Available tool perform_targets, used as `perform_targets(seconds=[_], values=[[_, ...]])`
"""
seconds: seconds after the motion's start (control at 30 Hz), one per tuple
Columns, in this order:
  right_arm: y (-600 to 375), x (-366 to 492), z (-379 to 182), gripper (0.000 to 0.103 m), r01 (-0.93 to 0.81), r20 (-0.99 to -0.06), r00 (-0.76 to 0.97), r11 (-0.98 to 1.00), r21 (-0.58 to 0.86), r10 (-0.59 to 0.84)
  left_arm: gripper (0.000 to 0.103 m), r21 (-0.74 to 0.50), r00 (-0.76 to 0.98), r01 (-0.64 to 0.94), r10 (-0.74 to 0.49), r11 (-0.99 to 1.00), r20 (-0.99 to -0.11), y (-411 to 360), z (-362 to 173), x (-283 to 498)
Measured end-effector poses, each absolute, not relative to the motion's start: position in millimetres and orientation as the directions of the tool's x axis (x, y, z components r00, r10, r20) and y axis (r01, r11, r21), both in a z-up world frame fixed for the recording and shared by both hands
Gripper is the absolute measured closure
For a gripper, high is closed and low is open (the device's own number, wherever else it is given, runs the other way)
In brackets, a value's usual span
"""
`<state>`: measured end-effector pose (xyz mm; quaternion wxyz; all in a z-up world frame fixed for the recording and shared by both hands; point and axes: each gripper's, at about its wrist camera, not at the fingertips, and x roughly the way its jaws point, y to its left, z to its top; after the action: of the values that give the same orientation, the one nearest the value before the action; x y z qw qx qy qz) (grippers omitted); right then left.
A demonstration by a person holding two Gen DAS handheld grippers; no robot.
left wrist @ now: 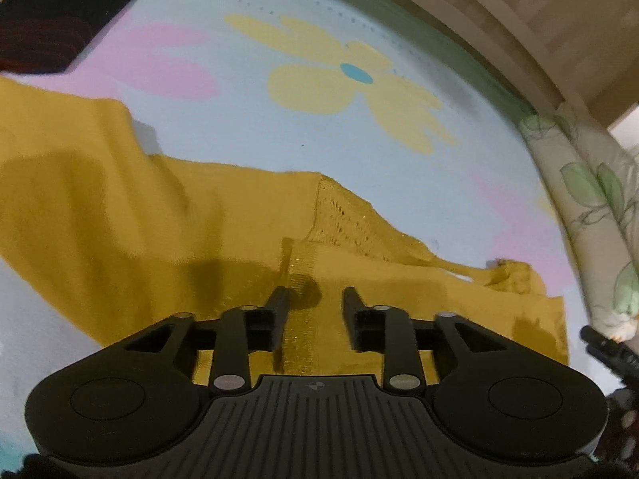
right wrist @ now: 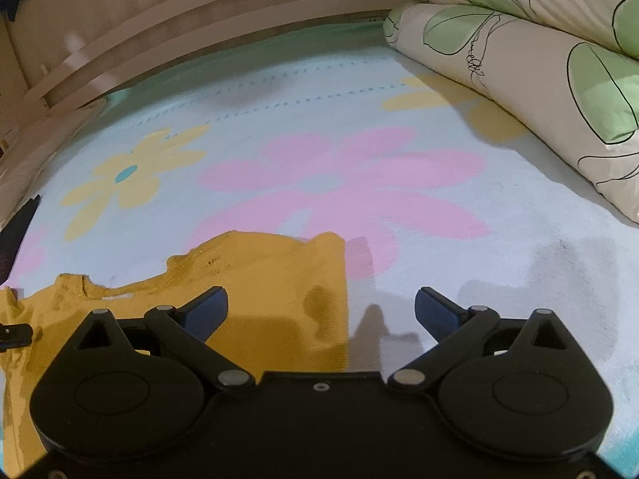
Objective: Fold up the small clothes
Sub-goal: 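Grasp the other sleeve with the left tool and pull it across the body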
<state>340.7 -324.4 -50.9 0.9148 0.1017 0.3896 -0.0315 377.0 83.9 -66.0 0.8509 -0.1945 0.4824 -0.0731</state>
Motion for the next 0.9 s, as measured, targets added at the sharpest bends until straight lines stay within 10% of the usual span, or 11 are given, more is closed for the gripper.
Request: perform_targets(seconds=[0.2, 0.57, 0.83, 0.9], values=[[-324.4, 340.5, -50.4, 0.003, 0.129, -0.717, 0.696, 0.977, 0.167, 0.031, 0.038, -0.430, 0.498, -0.077, -0.339, 0.900, -0.798, 82.4, -72.4, 379.8], [-322.4, 338.8, -51.1, 0.003, 0.121, -0.719, 0.695, 0.979, 0.163, 0.034, 0.041, -0.567, 0.520, -0.034, -0.470, 0.823, -0.713, 72.6, -79.0, 378.3], [-327.7, 337.5, -51.6, 0.003, 0.129, -0.715, 0.698, 0.977, 0.172, 0.034, 0.098, -0.444, 0.546, -0.033, -0.356, 0.895, -0.758, 57.8, -74.0, 376.3], [-329.4, 337.6, -51.4, 0.003, 0.135, -0.715, 0.698, 0.975, 0.174, 0.031, 0.098, -0.429, 0.574, 0.007, -0.355, 0.903, -0.738, 53.9, -68.6, 372.2]])
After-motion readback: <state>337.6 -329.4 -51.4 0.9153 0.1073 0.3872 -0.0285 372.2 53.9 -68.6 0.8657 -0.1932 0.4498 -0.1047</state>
